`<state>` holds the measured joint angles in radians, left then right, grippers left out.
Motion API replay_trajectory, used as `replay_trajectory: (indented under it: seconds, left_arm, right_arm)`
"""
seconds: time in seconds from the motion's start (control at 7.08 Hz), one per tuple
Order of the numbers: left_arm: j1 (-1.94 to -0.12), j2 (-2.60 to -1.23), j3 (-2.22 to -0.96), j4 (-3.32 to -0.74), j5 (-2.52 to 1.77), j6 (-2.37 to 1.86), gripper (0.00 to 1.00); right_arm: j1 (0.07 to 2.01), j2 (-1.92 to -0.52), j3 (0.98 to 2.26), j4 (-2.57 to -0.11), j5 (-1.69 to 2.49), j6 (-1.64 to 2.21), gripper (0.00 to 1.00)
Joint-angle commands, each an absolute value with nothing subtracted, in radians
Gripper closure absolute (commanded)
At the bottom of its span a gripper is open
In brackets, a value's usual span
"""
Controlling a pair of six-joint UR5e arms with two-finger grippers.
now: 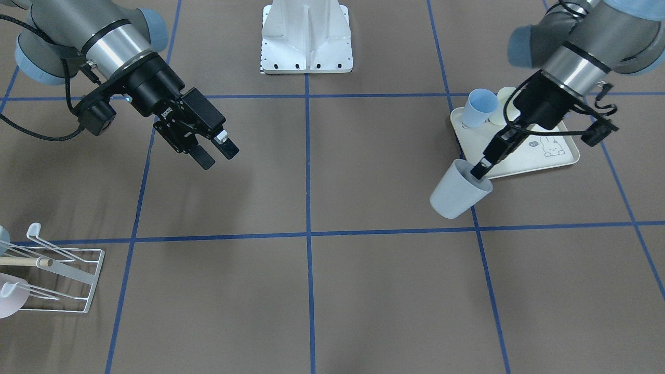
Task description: Transfer IKEA cup to right arm and place on rack
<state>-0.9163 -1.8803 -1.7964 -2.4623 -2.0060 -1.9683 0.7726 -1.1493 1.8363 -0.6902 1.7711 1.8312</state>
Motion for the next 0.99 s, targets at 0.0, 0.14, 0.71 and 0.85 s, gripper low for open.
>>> replay_trajectory:
  seconds: [0.0, 0.14, 0.71, 0.85]
  left_arm:
    - [-0.766, -1.905, -1.786, -2.667, -1.799, -2.191, 1.0]
    - [-0.723, -1.933, -1.767, -2.765, -1.705, -2.283, 1.0]
    - [-0.579, -1.988, -1.588, -3.158, -1.371, -2.405, 1.0]
    - [-0.578, -1.993, -1.536, -3.227, -1.349, -2.405, 1.0]
  right_arm:
    - [0.744, -1.15, 1.832, -0.587, 1.721, 1.883, 0.0]
    - [0.72, -1.147, 1.83, -0.553, 1.679, 1.911, 0.0]
    - [0.621, -1.138, 1.586, -0.17, 1.563, 1.945, 0.0]
    - [0.621, -1.134, 1.509, -0.052, 1.557, 1.948, 0.0]
